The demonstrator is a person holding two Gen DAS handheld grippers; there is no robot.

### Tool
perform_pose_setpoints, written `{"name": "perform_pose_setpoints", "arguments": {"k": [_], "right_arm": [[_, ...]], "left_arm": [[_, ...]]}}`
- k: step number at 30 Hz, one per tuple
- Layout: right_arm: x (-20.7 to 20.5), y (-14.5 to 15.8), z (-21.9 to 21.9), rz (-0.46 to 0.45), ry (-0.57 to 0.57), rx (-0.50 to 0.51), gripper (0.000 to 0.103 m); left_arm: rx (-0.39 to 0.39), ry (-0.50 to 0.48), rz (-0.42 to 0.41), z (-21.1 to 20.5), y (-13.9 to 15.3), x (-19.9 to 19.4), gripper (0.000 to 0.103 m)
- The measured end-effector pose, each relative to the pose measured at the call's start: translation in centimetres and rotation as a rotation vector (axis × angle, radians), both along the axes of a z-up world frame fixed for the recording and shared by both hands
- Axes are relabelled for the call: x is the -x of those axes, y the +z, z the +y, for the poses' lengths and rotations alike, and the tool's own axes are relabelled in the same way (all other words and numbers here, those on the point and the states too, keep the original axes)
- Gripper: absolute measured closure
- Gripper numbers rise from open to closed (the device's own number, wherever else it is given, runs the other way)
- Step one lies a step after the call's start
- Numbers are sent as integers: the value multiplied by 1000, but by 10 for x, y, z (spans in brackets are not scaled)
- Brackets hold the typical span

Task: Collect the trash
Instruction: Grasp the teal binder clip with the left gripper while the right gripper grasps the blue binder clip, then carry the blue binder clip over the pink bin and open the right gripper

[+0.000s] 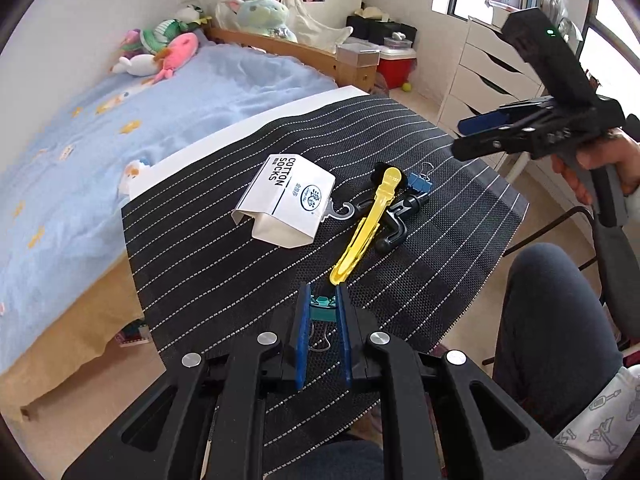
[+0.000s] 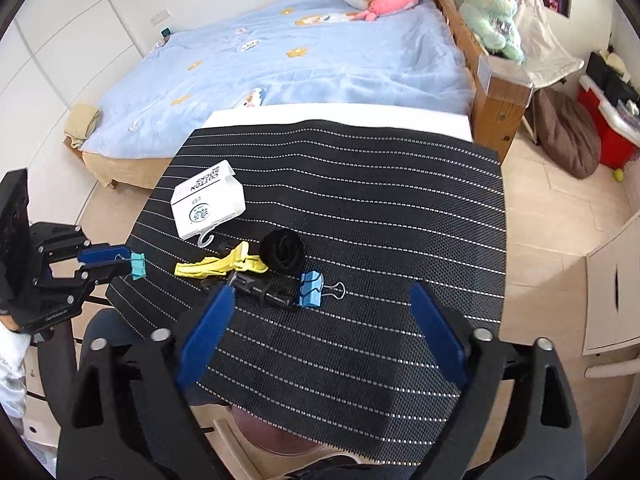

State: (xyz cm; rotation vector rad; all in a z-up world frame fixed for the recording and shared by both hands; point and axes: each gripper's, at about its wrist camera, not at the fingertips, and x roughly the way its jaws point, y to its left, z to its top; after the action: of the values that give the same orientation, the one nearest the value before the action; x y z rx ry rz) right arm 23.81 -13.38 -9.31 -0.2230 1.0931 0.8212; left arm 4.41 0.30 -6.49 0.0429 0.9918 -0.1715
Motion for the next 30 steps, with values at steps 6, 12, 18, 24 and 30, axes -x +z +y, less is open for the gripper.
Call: {"name": "perform_pose_setpoints", "arguments": {"k": [6, 12, 18, 24, 30], "right_arm": [[-15, -17, 6, 103, 6, -39, 48], [-11, -26, 11, 133, 27, -17, 76], [-9, -28, 12, 127, 20, -19, 101], [-5, -19, 5, 110, 7, -46, 102], [6, -1, -3, 78, 11, -78, 102]], "left_arm": [[9, 15, 2, 5, -2, 3, 90], [12, 26, 3, 8, -4, 3, 90], [19, 31, -2, 5, -3, 5, 90], [36, 47, -8, 4, -1, 9, 90], [46, 50, -21, -5, 7, 14, 90]]}}
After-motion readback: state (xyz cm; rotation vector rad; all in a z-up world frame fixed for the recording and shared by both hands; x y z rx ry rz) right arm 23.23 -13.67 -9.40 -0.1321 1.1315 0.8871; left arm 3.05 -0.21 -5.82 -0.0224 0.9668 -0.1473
